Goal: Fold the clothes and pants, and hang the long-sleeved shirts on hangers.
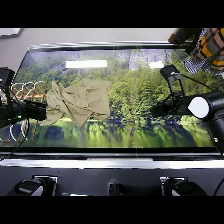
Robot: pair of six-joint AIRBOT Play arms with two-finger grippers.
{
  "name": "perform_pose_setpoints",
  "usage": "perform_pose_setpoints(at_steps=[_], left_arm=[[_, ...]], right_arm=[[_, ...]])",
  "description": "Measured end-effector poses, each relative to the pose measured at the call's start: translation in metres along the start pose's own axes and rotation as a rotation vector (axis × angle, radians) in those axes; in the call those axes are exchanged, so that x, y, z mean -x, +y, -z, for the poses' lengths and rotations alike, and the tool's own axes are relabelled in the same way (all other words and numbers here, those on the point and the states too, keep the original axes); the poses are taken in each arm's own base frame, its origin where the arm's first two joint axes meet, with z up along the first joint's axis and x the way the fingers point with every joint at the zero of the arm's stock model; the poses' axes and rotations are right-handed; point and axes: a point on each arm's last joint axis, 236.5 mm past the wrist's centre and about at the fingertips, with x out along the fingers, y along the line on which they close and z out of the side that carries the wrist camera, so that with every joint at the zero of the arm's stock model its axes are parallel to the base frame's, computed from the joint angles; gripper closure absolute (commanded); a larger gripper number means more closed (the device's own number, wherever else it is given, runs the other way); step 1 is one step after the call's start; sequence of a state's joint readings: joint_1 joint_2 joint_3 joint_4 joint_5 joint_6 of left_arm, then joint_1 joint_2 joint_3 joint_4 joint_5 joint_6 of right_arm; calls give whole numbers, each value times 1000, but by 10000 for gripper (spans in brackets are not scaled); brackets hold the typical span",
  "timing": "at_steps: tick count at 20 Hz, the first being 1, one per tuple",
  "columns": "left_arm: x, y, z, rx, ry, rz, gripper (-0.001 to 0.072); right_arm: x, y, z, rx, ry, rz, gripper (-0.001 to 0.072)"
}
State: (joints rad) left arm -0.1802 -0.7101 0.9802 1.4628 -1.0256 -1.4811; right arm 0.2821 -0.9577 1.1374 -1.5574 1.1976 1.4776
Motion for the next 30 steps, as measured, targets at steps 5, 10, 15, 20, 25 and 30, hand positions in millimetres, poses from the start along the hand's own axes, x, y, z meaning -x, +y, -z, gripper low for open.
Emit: perform_pose_setpoints(at_steps=[5,10,15,20,25,30], left_arm=[[0,0,-1,0,-4,0,677],[-8,4,8,66,26,-12,-13],[-69,30,90,370,261,-60,-13],[-144,4,137,662,377,93,-13],[-192,-22,146,815,405,196,-13],[-209,-27,155,866,427,207,682]], right_arm=[[0,0,0,0,0,0,670],[0,0,0,1,0,2,670],[0,0,0,1,0,1,670],[0,0,0,0,0,-1,670],[0,0,0,0,-2,-1,670],[0,1,-3,-11,-14,-6,618]])
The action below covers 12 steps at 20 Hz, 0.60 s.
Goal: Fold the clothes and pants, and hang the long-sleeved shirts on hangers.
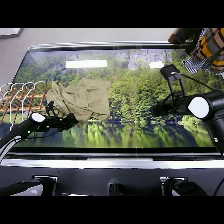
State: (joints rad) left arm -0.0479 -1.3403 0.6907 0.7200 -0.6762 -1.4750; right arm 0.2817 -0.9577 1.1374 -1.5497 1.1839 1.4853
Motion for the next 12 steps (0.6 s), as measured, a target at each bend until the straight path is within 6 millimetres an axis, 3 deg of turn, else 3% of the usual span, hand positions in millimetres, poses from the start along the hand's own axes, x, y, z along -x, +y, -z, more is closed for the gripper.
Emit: perform_pose_setpoints(at_steps=[2,5,8,10,12], left_arm=[[-2,-1,1,10,5,5,682],[-2,-2,1,14,6,12,682],[-2,-3,1,18,5,17,681],[-2,-4,1,18,6,18,681],[-2,-4,1,19,6,19,681]], right_arm=[[-4,6,-2,-66,-5,-26,41],[-39,26,16,-313,90,-104,10],[-90,93,31,-514,250,-368,8],[-118,135,18,-628,279,-575,9],[-149,152,-1,-758,248,-691,10]])
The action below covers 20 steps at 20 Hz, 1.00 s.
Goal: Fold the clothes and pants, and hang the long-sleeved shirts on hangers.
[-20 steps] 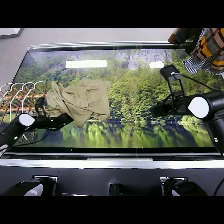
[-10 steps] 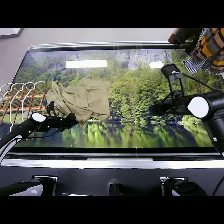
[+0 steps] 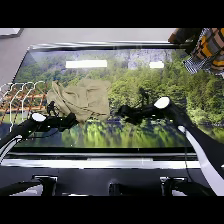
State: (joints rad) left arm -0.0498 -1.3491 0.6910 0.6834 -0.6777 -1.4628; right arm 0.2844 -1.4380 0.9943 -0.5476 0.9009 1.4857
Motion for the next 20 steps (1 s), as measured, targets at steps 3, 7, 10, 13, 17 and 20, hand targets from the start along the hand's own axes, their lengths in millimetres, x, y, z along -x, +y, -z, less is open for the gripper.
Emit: perform_pose_setpoints(at_steps=[3,7,10,13,17,20], left_arm=[[0,0,0,1,1,0,681],[0,0,1,2,3,1,682],[0,0,1,3,5,1,682],[0,0,2,3,6,1,682],[0,0,1,2,7,1,683],[3,-5,2,-5,14,10,685]], right_arm=[[-35,-2,-21,-132,-49,-107,12],[-69,-3,-24,-195,-82,-145,13],[-86,-2,-21,-211,-115,-135,91],[-97,-3,-21,-223,-153,-115,167],[-100,3,-31,-225,-204,-110,671],[-96,18,-38,-183,-216,-135,673]])
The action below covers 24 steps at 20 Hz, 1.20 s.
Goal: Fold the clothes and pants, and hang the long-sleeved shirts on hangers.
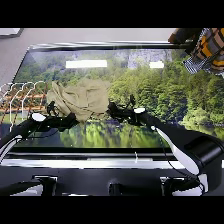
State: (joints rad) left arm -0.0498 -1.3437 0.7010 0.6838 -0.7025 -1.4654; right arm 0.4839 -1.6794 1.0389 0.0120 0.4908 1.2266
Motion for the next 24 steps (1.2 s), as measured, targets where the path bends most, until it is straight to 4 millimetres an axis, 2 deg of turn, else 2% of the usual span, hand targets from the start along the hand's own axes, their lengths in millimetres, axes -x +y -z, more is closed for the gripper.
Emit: perform_pose_setpoints(at_steps=[3,5,7,9,10,12,13,15,17,20,22,24], left_arm=[[14,-27,-12,-60,-6,39,687],[34,-62,-33,-144,-40,78,687],[68,-110,-63,-252,-109,118,687],[122,-171,-94,-392,-221,165,686],[158,-206,-106,-467,-297,196,685],[246,-276,-117,-610,-475,275,685],[285,-301,-114,-662,-553,311,684],[371,-344,-90,-766,-714,388,684],[439,-363,-55,-832,-841,446,684],[511,-364,1,-895,-982,490,684],[545,-355,33,-905,-1055,500,684],[572,-343,54,-903,-1130,489,684]], right_arm=[[20,26,-17,64,-30,-48,673],[54,55,-42,133,-84,-95,673],[101,93,-69,227,-162,-152,673],[164,139,-94,344,-264,-215,673],[198,163,-102,402,-318,-244,673],[277,215,-112,530,-457,-299,673],[314,239,-110,594,-526,-322,673],[384,284,-89,731,-644,-364,673],[444,319,-56,860,-752,-388,673],[516,350,4,1022,-893,-387,673],[555,356,37,1077,-989,-361,672],[585,353,58,1079,-1075,-330,671]])
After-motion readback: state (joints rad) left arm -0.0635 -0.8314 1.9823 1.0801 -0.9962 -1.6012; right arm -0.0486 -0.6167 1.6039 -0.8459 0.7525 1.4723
